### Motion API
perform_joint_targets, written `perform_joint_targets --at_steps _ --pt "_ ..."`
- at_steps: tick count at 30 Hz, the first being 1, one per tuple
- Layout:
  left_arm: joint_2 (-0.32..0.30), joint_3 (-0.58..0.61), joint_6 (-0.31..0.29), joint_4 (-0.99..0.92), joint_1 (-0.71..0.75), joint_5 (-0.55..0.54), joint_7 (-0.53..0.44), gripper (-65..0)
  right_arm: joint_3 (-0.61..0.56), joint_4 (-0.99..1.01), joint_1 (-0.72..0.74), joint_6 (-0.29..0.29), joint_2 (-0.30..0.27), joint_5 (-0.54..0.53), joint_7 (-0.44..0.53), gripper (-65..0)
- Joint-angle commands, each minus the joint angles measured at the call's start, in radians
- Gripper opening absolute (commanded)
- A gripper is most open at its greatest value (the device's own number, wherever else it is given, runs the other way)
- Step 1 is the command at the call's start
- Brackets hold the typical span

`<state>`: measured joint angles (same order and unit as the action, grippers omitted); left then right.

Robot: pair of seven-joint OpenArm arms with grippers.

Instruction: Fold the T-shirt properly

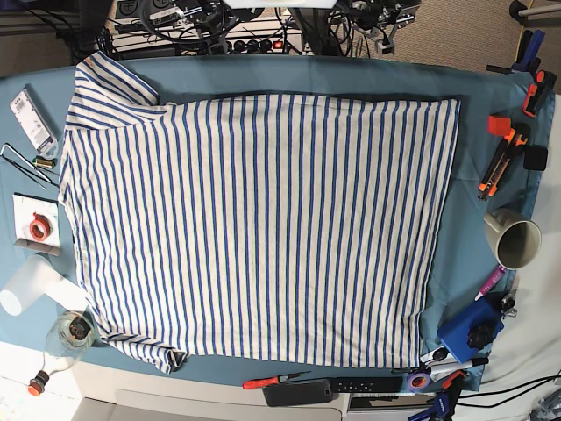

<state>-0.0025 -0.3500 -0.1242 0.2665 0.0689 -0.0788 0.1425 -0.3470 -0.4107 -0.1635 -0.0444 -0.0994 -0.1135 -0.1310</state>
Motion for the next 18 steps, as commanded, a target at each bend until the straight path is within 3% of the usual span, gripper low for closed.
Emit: perform_joint_targets --at_steps 1,18 --pt "0.005 -0.001 -0.007 0.003 0.001 -0.005 0.006 -65.0 0.000 -0.006 -0.003 0.004 -0.006 -0.005 0.001 -51.4" --pt "0.005 -0.001 -0.007 0.003 0.001 -0.005 0.006 -65.0 0.000 -0.007 -0.003 0.004 -0.011 -0.005 -0.019 -51.4"
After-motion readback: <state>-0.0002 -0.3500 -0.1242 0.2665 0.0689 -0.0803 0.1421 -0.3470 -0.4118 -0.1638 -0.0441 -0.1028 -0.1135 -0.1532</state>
